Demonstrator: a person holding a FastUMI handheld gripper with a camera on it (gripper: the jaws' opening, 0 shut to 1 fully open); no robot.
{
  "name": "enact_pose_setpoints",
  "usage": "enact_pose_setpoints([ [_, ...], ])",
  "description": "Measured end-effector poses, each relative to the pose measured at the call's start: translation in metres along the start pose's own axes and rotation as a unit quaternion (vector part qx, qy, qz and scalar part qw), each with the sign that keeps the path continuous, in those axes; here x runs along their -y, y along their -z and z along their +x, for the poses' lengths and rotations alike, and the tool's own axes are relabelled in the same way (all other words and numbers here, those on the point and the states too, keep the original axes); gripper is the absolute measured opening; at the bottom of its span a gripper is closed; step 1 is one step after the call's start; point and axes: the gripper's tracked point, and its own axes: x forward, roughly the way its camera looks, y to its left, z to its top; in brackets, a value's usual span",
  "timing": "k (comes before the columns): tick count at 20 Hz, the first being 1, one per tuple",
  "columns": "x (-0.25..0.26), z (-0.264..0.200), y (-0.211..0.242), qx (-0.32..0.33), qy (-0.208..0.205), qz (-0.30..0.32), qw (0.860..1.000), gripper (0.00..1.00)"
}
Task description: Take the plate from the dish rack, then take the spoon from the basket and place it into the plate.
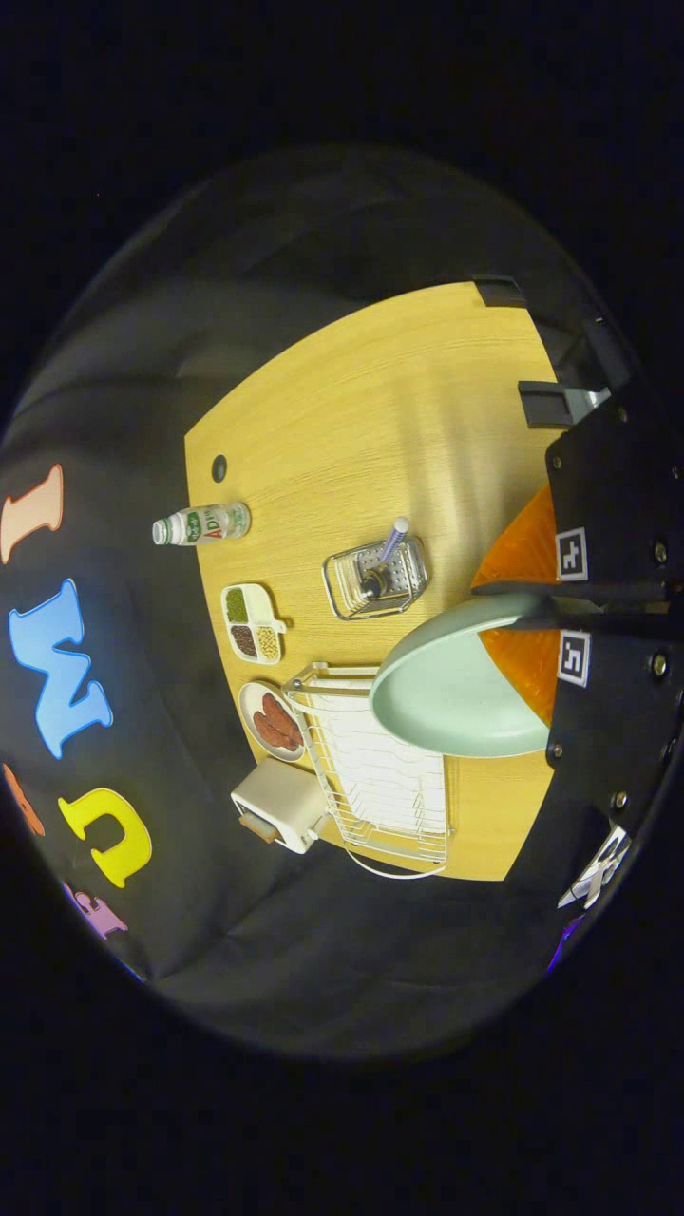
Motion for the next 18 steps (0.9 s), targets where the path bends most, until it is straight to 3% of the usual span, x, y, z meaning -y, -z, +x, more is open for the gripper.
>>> enact_pose_setpoints([
  [6, 0.02, 0.036, 0.05, -0.026, -0.052, 0.029, 0.998, 0.05],
  [14, 0.033, 0.085, 0.072, -0.04, -0.07, 0.069, 0.994, 0.05],
  [18, 0.026, 0.115, 0.085, -0.049, -0.07, 0.054, 0.995, 0.07],
])
